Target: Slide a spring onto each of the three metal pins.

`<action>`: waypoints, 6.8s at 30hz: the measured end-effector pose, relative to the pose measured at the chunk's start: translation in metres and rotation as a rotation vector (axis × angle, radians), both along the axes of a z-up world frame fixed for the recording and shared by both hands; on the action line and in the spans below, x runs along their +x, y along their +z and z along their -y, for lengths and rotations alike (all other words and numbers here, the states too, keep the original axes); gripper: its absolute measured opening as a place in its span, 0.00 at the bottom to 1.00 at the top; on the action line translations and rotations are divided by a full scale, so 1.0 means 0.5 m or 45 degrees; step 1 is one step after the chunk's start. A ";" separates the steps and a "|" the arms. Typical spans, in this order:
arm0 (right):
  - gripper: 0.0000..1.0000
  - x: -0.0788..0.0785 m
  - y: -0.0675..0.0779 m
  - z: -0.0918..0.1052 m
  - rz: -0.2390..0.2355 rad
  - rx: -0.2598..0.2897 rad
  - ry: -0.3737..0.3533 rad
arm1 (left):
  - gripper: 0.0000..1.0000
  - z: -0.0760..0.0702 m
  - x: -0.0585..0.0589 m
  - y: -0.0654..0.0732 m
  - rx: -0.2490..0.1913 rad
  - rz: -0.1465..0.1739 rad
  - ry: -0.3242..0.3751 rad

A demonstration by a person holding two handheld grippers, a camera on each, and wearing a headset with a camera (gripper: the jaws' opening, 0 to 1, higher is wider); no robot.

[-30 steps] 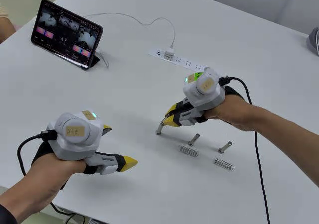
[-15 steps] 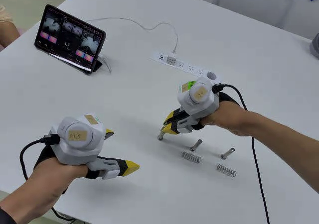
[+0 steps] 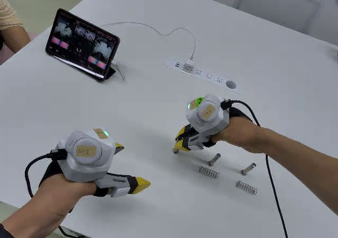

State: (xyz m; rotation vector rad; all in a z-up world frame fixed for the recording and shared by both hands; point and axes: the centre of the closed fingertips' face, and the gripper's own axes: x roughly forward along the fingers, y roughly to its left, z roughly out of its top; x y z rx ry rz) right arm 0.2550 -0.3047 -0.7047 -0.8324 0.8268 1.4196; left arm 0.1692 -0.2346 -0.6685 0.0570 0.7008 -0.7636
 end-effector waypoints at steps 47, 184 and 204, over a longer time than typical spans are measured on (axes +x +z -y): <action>0.46 0.006 0.034 0.045 -0.006 0.112 -0.301 | 0.69 0.003 0.001 0.020 0.001 0.019 -0.015; 0.80 -0.245 0.122 0.460 -0.008 0.573 -1.246 | 0.67 0.368 0.045 -0.029 0.155 0.002 -0.678; 0.77 -0.268 0.107 0.478 -0.037 0.572 -1.276 | 0.46 0.393 0.065 -0.107 0.200 -0.042 -0.679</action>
